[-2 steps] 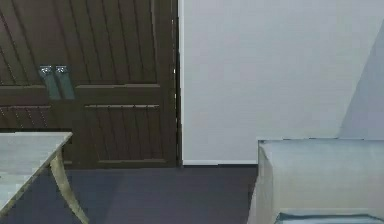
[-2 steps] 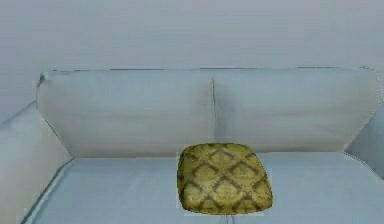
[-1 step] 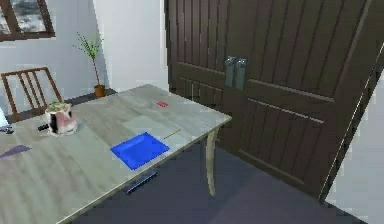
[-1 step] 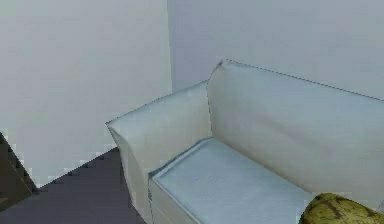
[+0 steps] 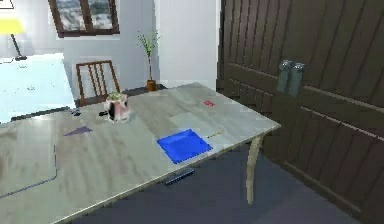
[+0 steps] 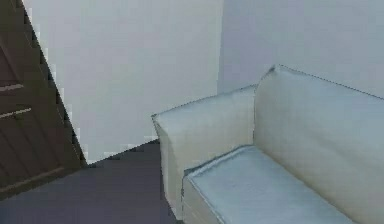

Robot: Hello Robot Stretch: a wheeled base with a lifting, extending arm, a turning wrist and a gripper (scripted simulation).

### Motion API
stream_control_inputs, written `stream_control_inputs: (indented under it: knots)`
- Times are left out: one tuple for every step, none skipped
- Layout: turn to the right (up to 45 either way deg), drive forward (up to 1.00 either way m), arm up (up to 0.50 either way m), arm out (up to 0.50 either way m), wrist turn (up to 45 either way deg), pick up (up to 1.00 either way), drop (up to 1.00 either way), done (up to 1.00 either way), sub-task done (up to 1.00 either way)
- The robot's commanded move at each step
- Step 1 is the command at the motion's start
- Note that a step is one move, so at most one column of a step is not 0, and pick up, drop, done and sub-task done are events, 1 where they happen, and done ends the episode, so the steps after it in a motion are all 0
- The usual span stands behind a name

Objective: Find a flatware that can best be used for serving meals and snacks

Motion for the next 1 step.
stream_control_inputs:
  knots:
    - [0.0, 0.0, 0.0, 0.0, 0.0, 0.0, 0.0, 1.0, 0.0]
